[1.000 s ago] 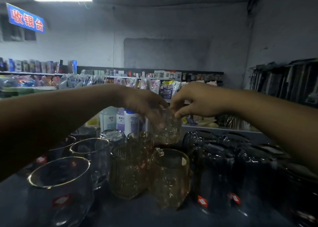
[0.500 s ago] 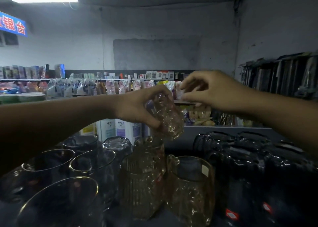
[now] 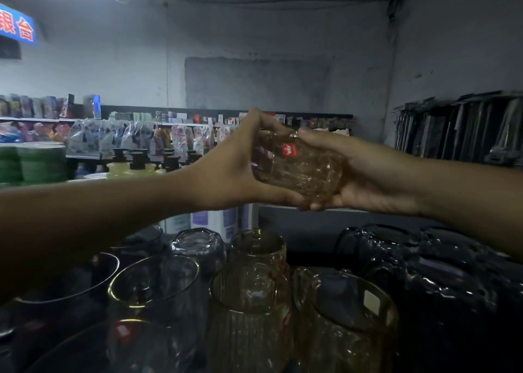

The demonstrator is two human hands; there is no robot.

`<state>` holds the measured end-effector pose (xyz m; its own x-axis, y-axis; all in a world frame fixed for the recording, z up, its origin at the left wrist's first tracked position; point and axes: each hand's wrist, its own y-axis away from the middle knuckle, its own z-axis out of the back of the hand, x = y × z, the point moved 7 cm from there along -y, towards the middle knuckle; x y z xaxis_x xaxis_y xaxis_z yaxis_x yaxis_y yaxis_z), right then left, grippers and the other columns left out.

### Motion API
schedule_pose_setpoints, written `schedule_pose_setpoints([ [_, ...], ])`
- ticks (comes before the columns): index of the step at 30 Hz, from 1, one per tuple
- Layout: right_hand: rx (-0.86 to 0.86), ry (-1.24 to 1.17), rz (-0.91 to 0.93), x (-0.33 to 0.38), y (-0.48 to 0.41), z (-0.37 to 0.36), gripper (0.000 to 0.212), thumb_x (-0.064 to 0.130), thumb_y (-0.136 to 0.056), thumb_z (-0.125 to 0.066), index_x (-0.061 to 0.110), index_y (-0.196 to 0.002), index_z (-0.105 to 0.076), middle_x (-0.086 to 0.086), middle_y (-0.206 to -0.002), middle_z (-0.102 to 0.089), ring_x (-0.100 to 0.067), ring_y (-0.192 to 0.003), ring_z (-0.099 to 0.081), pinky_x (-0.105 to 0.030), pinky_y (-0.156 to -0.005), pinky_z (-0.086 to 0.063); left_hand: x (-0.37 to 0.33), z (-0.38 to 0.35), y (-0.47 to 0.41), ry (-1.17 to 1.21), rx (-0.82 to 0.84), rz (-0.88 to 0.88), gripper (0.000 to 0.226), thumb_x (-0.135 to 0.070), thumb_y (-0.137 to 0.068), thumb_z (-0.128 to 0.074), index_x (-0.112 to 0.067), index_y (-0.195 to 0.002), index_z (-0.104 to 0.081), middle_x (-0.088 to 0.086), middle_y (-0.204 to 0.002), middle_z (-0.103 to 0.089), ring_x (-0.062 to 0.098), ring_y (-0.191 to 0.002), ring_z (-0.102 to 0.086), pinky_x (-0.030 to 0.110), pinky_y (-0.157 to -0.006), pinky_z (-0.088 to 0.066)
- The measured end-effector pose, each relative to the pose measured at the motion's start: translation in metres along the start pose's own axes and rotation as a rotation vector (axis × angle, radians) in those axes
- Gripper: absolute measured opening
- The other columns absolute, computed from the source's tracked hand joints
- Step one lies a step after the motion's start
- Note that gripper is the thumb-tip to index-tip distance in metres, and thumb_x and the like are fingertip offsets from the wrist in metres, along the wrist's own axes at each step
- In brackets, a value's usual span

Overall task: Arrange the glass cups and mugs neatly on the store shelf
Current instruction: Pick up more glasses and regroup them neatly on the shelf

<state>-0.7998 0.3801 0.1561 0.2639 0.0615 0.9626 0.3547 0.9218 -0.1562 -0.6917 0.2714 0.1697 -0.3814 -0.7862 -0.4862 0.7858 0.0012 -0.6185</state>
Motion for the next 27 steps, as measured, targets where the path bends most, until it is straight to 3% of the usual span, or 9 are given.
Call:
schedule_pose_setpoints([
  [3,-0.120,0.278,-0.021,-0.005,-0.001,0.015,0.051,0.047,-0.084,-0.073,0.008,-0.116,-0.070,-0.019,-0.109,-0.076,-0.032,-0.087,-0.073,-0.040,-0.073,-0.058,0.014,0.003,0.001,-0.115,0.186,0.090,0.078,-0.041,-0.072,-0.084,-0.025,-0.130,-0.033,0.003,-0.115,-0.070,0.019,-0.099,-0.073,0.042,-0.085,-0.062],
  [6,-0.173,0.530,-0.033,-0.010,0.001,0.025,0.059,0.053,-0.073,-0.079,0.003,-0.103,-0.073,-0.014,-0.094,-0.078,-0.034,-0.085,-0.075,-0.045,-0.078,-0.059,0.026,0.009,0.005,-0.200,0.229,0.108,0.066,-0.045,-0.082,-0.076,-0.026,-0.126,-0.030,-0.001,-0.114,-0.070,0.019,-0.095,-0.073,0.044,-0.083,-0.062],
  [10,-0.187,0.839,-0.051,-0.011,-0.001,0.027,0.073,0.066,-0.064,-0.080,0.005,-0.104,-0.072,-0.016,-0.098,-0.076,-0.029,-0.082,-0.075,-0.038,-0.067,-0.062,0.042,0.000,0.009,-0.292,0.392,0.237,0.058,-0.063,-0.076,-0.076,-0.037,-0.118,-0.045,-0.014,-0.114,-0.068,0.008,-0.104,-0.069,0.044,-0.092,-0.058],
  [13,-0.146,0.979,-0.101,-0.012,-0.003,0.023,0.084,0.072,-0.061,-0.079,0.002,-0.105,-0.071,-0.020,-0.090,-0.073,-0.021,-0.063,-0.064,-0.033,-0.056,-0.053,0.044,-0.016,0.012,-0.423,0.564,0.318,0.058,-0.066,-0.075,-0.072,-0.036,-0.121,-0.054,-0.018,-0.113,-0.066,0.002,-0.103,-0.066,0.041,-0.094,-0.056],
  [17,-0.104,1.303,-0.118,-0.018,-0.008,0.009,0.092,0.081,-0.062,-0.071,0.004,-0.112,-0.071,-0.017,-0.096,-0.070,-0.027,-0.081,-0.066,-0.036,-0.070,-0.054,0.044,-0.033,0.012,-0.508,0.660,0.345,0.063,-0.067,-0.077,-0.070,-0.036,-0.129,-0.055,-0.020,-0.108,-0.066,0.002,-0.100,-0.065,0.031,-0.088,-0.055],
  [21,-0.020,1.406,-0.115,-0.023,-0.014,-0.005,0.089,0.084,-0.060,-0.071,0.006,-0.105,-0.071,-0.008,-0.082,-0.061,-0.021,-0.071,-0.056,-0.034,-0.061,-0.044,0.045,-0.047,0.012,-0.635,0.714,0.301,0.039,-0.049,-0.089,-0.068,-0.029,-0.122,-0.063,-0.016,-0.107,-0.067,0.002,-0.096,-0.064,0.033,-0.089,-0.055],
  [24,0.055,1.438,-0.127,-0.027,-0.014,-0.009,0.098,0.085,-0.056,-0.072,0.006,-0.114,-0.071,-0.015,-0.109,-0.073,-0.032,-0.096,-0.069,-0.042,-0.080,-0.057,0.048,-0.057,0.017,-0.705,0.786,0.286,0.031,-0.050,-0.092,-0.062,-0.027,-0.113,-0.066,-0.010,-0.108,-0.068,0.011,-0.100,-0.064,0.040,-0.095,-0.054],
  [27,0.109,1.490,-0.149,-0.037,-0.013,-0.016,0.095,0.083,-0.060,-0.071,0.006,-0.115,-0.072,-0.015,-0.116,-0.072,-0.031,-0.102,-0.069,-0.043,-0.085,-0.058,0.049,-0.059,0.018,-0.754,0.831,0.317,0.034,-0.051,-0.094,-0.061,-0.027,-0.116,-0.064,-0.006,-0.112,-0.067,0.015,-0.104,-0.063,0.039,-0.095,-0.053],
])
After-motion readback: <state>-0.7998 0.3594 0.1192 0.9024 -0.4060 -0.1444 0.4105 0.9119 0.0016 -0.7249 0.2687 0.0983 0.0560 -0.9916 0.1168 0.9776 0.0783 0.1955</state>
